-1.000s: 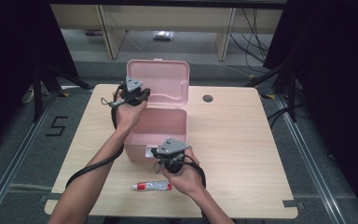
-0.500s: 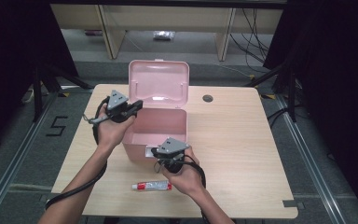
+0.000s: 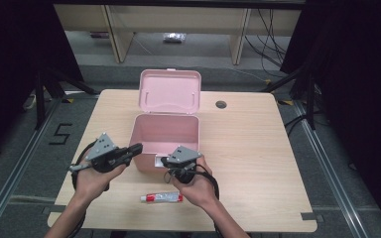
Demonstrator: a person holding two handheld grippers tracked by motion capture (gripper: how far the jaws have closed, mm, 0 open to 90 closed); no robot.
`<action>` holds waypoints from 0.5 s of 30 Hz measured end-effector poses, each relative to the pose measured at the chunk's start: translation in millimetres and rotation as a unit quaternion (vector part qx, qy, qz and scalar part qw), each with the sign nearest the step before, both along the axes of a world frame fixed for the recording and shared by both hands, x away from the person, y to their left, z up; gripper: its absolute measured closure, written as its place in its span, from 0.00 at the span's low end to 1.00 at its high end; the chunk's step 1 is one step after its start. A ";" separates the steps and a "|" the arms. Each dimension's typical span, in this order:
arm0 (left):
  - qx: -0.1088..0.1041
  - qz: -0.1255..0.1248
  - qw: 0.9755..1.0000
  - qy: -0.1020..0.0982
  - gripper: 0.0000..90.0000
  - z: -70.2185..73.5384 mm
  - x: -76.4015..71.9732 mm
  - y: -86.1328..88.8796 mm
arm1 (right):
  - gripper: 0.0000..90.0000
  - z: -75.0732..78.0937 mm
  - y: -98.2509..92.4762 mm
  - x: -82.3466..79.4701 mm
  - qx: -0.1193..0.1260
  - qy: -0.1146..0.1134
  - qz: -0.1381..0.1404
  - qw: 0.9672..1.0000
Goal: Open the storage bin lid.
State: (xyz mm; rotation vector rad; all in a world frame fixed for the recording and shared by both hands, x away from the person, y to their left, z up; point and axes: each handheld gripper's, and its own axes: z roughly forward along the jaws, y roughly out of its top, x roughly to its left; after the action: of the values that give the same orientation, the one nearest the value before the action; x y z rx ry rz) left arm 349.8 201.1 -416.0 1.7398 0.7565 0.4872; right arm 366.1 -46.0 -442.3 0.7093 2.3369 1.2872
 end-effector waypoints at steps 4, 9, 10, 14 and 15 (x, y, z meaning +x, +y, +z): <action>0.021 -0.031 0.999 -0.002 0.91 -10.8 -17.6 5.8 | 1.00 0.4 0.6 -0.4 0.001 0.003 -0.003 1.000; 0.063 -0.080 0.995 0.019 0.85 -29.5 -25.7 10.4 | 1.00 0.7 1.4 0.3 -0.003 -0.002 -0.006 1.000; 0.075 -0.086 0.993 0.028 0.83 -33.0 -26.3 10.7 | 1.00 1.3 1.1 0.8 -0.003 -0.006 -0.002 1.000; 0.102 -0.106 0.988 0.036 0.76 -42.5 -26.9 7.8 | 1.00 3.1 0.1 1.1 -0.011 -0.007 0.000 1.000; 0.102 -0.110 0.988 0.039 0.75 -43.1 -27.8 6.2 | 1.00 3.0 0.4 0.6 -0.010 -0.003 -0.002 1.000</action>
State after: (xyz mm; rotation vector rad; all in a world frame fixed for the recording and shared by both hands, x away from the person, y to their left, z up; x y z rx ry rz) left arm 322.0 207.4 -459.1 2.0167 0.5754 0.3575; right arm 366.6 -45.6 -439.2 0.7013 2.3392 1.2601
